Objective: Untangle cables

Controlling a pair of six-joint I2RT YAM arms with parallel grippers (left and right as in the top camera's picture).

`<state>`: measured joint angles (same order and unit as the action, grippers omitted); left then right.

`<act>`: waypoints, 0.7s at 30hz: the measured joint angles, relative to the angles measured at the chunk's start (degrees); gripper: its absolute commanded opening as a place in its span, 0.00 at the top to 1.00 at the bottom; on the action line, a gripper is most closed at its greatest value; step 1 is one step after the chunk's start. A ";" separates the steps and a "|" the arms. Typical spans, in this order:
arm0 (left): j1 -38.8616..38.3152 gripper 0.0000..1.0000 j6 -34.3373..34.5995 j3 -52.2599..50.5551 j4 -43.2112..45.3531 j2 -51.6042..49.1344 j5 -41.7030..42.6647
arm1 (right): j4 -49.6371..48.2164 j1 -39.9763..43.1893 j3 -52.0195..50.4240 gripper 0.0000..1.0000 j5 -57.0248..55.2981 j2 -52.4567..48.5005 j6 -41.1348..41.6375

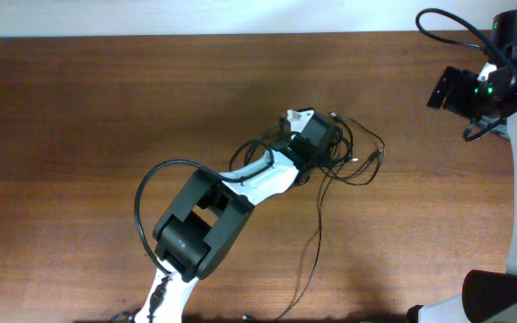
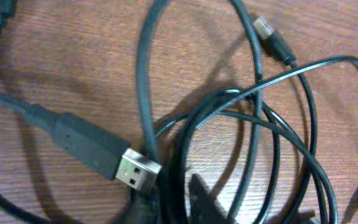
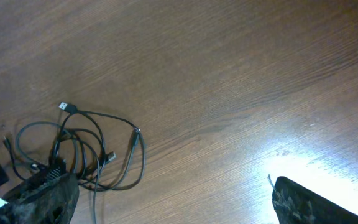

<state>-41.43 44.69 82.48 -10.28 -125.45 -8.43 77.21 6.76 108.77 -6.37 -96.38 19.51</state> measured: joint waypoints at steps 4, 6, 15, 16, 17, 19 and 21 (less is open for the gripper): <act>-1.99 1.00 -4.26 1.16 -1.88 -0.33 0.52 | 1.01 0.00 0.00 0.05 1.49 -0.02 -0.02; 0.15 1.00 -10.25 3.28 -16.61 5.07 1.77 | 2.58 0.00 -0.04 0.07 5.60 -0.02 0.04; 15.26 1.00 -16.74 9.22 -34.49 41.16 0.63 | -2.05 -14.80 -10.67 0.25 36.74 -0.39 -1.77; 15.06 1.00 -21.46 9.18 -34.53 40.74 0.37 | -4.24 -17.51 -11.17 0.24 37.99 -0.39 -1.73; 14.80 1.00 -24.52 9.18 -34.53 40.70 -0.90 | -7.58 -20.41 -11.28 0.24 38.69 -0.39 -1.27; 14.51 1.00 -30.62 9.14 -35.87 40.68 -5.77 | -11.45 -23.87 -11.39 0.29 40.54 -0.39 1.51; 14.21 1.00 -34.69 8.83 -37.00 40.68 -7.82 | -19.65 -25.27 -11.52 0.30 44.24 -0.39 7.28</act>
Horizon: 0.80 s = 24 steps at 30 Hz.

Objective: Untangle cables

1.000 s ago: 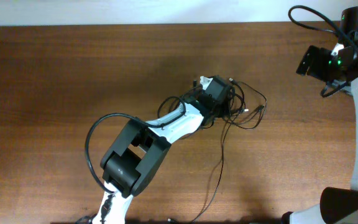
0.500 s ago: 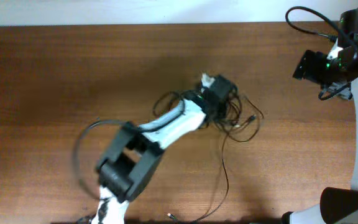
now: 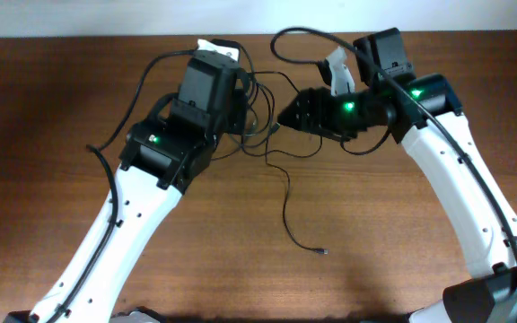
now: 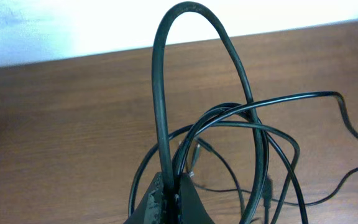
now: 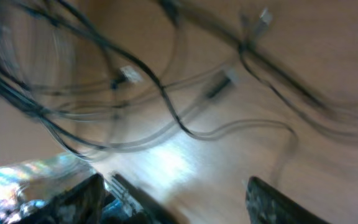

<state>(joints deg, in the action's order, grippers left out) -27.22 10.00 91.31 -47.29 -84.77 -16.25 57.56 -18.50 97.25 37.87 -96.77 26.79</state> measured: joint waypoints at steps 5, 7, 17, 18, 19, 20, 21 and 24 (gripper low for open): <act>-6.38 1.00 -6.58 -0.17 -0.44 -0.04 -0.72 | -14.12 -5.55 -0.15 0.37 -5.60 0.02 19.91; -7.48 1.00 -7.08 -0.24 0.26 -0.04 -1.40 | -7.28 -5.86 0.17 0.78 -11.02 -0.50 23.43; 2.19 1.00 3.91 -2.73 -1.40 9.66 -2.29 | 6.95 -6.99 2.78 0.96 -10.32 -4.66 9.81; 5.73 1.00 5.95 -2.75 -0.90 9.68 -0.96 | 7.37 -5.70 2.51 0.96 -5.40 -4.63 3.30; 9.09 1.00 7.74 -2.75 -0.74 10.21 0.17 | 6.91 -3.96 2.14 0.96 -0.48 -4.66 -2.08; 10.73 1.00 8.52 -2.34 0.35 10.64 -1.84 | 7.54 -1.60 0.79 0.96 8.35 -4.63 -11.78; 11.93 1.00 9.20 -1.55 0.52 10.80 -2.14 | 7.58 0.76 0.28 0.96 19.34 -4.59 -21.55; 11.93 1.00 9.55 -1.33 0.92 8.11 3.61 | 6.86 3.17 0.28 0.87 30.60 -4.00 -35.63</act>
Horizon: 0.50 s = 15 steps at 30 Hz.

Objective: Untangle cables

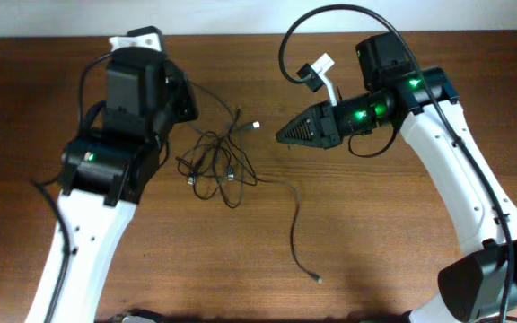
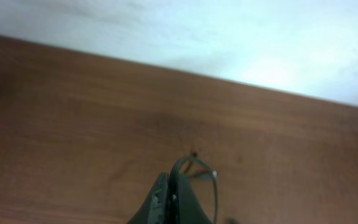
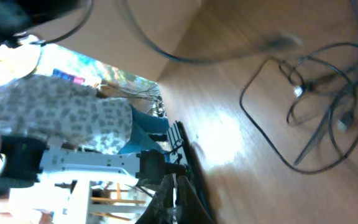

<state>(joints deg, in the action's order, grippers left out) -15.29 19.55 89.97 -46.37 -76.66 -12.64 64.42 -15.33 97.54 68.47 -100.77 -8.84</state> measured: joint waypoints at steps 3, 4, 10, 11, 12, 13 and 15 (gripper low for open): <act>0.04 1.00 -3.39 -0.04 5.90 -2.32 8.81 | -0.66 -0.07 -0.02 0.19 -9.33 0.00 1.84; 0.04 1.00 -6.47 -0.04 8.04 -1.07 14.16 | -3.32 -0.26 -0.02 0.14 -13.60 0.00 4.07; 0.00 1.00 -10.51 0.22 16.57 13.92 22.36 | -21.97 -8.50 -0.22 0.10 -29.07 -2.23 15.41; 0.00 1.00 -10.60 0.37 18.71 15.08 22.53 | -23.15 -11.30 -0.22 0.14 -34.29 -3.78 19.12; 0.00 1.00 -10.60 0.37 19.67 15.41 22.58 | -25.70 -13.51 -0.22 0.22 -37.92 -5.44 21.73; 0.00 1.00 -10.60 0.37 20.52 15.76 22.71 | -27.28 -15.41 -0.22 0.38 -40.24 -7.41 23.45; 0.00 1.00 -10.60 0.37 20.50 16.44 21.84 | -26.95 -18.25 -0.22 0.77 -49.62 -11.08 28.24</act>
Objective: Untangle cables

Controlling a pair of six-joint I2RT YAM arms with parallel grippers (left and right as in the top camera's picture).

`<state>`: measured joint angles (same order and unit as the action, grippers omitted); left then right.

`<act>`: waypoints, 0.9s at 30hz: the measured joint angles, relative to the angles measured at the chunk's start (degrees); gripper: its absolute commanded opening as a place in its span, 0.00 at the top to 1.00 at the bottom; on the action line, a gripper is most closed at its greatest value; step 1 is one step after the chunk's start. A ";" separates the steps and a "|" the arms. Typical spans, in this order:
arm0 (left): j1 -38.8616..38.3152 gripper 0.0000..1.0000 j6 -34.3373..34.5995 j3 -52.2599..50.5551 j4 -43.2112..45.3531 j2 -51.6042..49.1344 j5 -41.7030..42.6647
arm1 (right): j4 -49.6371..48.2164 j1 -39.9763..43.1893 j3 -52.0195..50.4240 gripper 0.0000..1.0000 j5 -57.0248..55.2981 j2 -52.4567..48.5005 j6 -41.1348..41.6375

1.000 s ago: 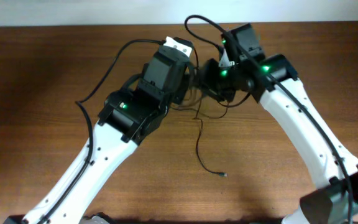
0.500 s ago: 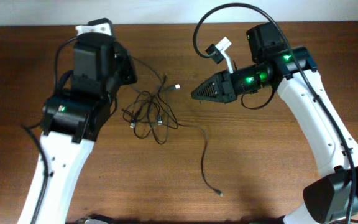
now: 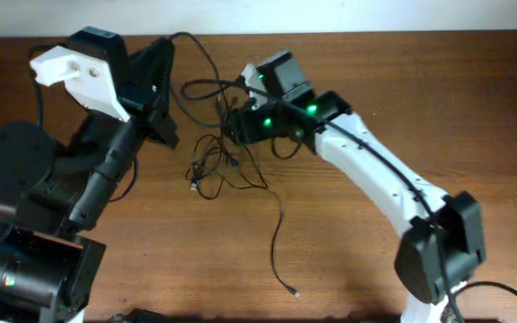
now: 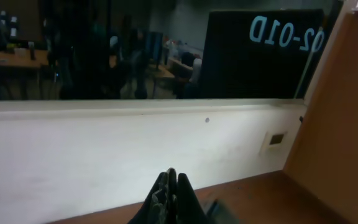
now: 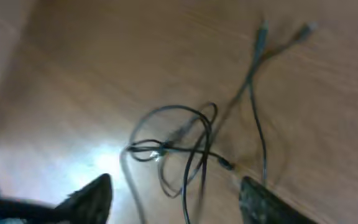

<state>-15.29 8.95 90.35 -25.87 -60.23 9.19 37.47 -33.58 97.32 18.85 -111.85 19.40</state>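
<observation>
The tangle of thin black cables [image 3: 218,166] lies on the wooden table [image 3: 420,108] left of the middle; one strand trails to a plug [image 3: 293,292] near the front. My right gripper [image 3: 238,121] hangs open just above the tangle's far right side. The right wrist view shows the loops [image 5: 179,149] ahead of the right gripper [image 5: 176,205], with nothing between its fingers. My left gripper [image 3: 162,49] is raised at the back left, and in its own view it [image 4: 169,177] is shut and faces the wall. A thicker black cable [image 3: 206,63] curves away beside it; whether that is gripped cannot be told.
The white wall [image 4: 104,143] runs along the table's back edge. Both arms crowd the back left half. The right arm's white links [image 3: 375,175] cross the table from the front right.
My right gripper was shut, high to the right of the tangle; it is now open, just over its far side. The left gripper, still shut, has risen and faces the wall.
My left gripper was down in the tangle at mid-table and the right arm was off at the far right. Then the left held a thick black loop up at the back, the right open beside it. Later the tangle lay left of centre, both grippers shut; now the right is open over it.
</observation>
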 measured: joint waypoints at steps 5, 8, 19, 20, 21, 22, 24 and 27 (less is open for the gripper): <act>4.26 1.00 -1.92 0.07 -11.04 1.97 -10.40 | -0.26 6.99 0.00 0.96 -12.04 -3.82 7.41; 9.03 1.00 -2.12 -0.37 -14.03 -1.16 -12.72 | 6.71 19.85 4.13 0.96 0.81 0.76 5.22; 10.34 1.00 1.62 -0.02 -10.69 -24.55 4.68 | 25.16 15.54 13.66 0.96 3.54 19.37 -16.85; 10.34 1.00 2.82 -0.02 -10.67 -25.07 7.04 | 25.33 15.41 14.05 0.96 8.39 20.31 -16.83; 10.34 1.00 5.18 -0.02 -10.67 -25.42 8.33 | 25.31 15.26 14.05 0.96 13.88 20.31 -16.81; 10.34 1.00 9.55 -0.02 -10.69 -25.62 9.31 | 25.33 15.15 13.99 0.96 18.05 19.93 -17.44; 10.34 1.00 19.78 -0.02 -10.73 -25.62 10.19 | 25.22 14.47 13.00 0.96 22.47 19.04 -24.26; 10.34 1.00 33.33 -0.02 -10.86 -25.62 13.22 | 22.21 10.43 12.66 0.96 23.28 15.69 -29.92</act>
<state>-4.95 42.28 90.32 -36.73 -85.84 22.41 59.68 -23.16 109.97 42.13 -96.16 -10.52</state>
